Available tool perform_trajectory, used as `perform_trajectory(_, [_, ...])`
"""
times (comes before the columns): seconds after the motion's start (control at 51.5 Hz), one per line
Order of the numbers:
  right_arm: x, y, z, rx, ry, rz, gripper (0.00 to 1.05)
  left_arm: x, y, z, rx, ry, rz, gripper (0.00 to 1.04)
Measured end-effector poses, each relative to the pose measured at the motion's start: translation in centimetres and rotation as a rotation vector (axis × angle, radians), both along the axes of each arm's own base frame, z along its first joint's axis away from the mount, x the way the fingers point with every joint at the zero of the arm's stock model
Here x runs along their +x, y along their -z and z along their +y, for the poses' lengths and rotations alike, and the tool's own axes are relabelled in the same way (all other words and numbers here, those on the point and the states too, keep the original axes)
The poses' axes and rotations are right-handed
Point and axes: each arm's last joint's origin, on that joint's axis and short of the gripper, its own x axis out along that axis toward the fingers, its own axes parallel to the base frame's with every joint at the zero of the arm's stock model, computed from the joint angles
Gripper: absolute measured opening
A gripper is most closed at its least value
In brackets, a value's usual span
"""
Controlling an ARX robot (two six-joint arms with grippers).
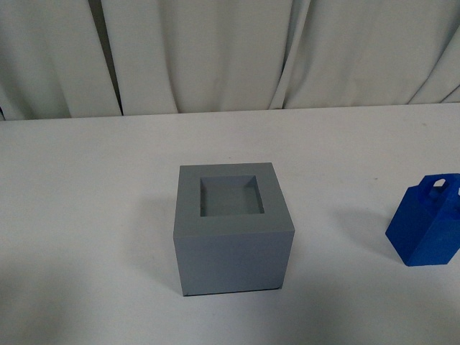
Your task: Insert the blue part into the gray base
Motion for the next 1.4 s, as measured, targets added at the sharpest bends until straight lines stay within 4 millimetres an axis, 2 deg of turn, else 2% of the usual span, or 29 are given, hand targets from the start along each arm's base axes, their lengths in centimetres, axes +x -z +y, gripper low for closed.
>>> perform_trajectory(1.069, [0.0, 0.0, 0.0, 0.0, 0.0, 0.0, 0.97, 0.0, 0.0, 0.0, 0.0, 0.0, 0.0, 0.99])
perform_trajectory(1.088, [0.0, 0.1, 0.0, -0.005, -0.021, 0.016, 0.97, 0.0, 0.0, 0.0, 0.0, 0.0, 0.0, 0.99])
perform_trajectory(1.146, [0.3, 0.1, -0.2, -0.033, -0.255, 0.091, 0.97, 0.0, 0.0, 0.0, 0.0, 0.0, 0.0, 0.99])
perform_trajectory(1.224, [0.8, -0.1, -0.5, -0.036, -0.449, 0.099, 0.97, 0.0, 0.0, 0.0, 0.0, 0.0, 0.0, 0.99])
perform_trajectory(1.399, [2.9, -3.3, -0.8, -0.121, -0.489, 0.078, 0.97, 0.0, 0.0, 0.0, 0.0, 0.0, 0.0, 0.99])
